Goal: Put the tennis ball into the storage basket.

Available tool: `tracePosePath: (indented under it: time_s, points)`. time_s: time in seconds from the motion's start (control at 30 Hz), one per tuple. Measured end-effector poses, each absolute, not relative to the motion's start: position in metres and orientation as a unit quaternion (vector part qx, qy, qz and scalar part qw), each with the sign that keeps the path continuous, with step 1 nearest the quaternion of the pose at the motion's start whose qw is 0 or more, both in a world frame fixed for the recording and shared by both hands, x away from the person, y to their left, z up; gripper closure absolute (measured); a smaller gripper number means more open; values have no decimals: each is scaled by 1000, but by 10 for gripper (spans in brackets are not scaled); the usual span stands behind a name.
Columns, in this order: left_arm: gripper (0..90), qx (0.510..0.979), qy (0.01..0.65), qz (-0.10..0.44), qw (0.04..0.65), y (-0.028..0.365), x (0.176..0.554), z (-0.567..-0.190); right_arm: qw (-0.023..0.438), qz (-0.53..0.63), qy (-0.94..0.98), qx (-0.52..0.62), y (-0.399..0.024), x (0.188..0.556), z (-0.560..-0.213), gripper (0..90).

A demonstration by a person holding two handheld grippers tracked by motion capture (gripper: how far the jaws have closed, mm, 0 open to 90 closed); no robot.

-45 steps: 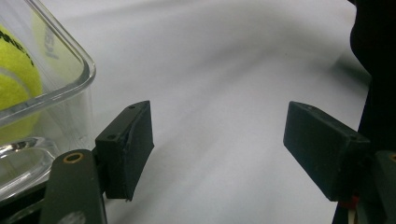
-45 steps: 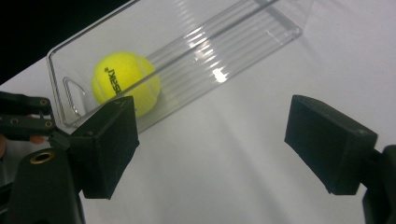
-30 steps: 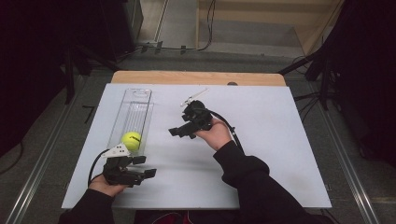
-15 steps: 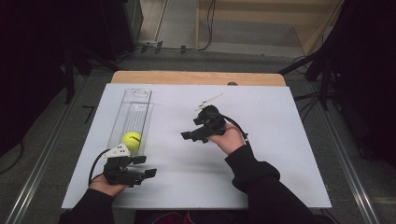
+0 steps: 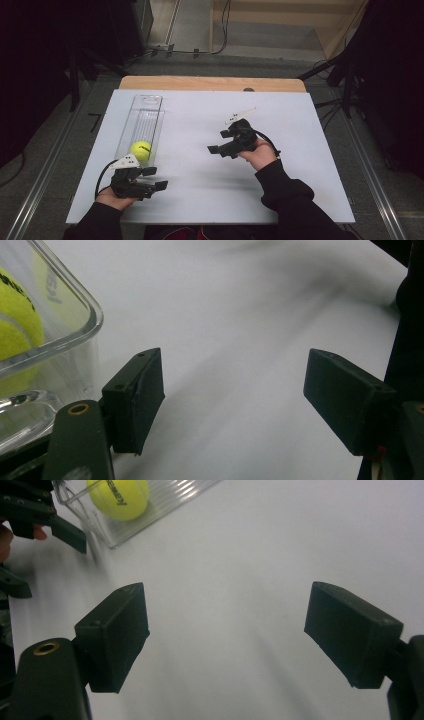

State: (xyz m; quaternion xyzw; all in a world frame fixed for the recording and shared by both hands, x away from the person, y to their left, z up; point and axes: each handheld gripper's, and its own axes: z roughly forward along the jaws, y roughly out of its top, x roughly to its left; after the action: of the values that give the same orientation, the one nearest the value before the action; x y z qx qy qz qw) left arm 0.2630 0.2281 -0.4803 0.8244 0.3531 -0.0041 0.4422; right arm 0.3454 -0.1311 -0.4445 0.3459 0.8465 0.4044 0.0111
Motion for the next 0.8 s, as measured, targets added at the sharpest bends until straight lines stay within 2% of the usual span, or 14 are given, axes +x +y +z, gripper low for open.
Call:
tracePosePath:
  time_s: [0.2, 0.8]
  points:
    - [246, 824, 354, -4, 443, 229, 263, -480, -7, 408, 843, 351, -148, 337, -449, 158]
    - [246, 825, 354, 0, 440, 228, 263, -479, 31, 406, 832, 375, -193, 310, -459, 158]
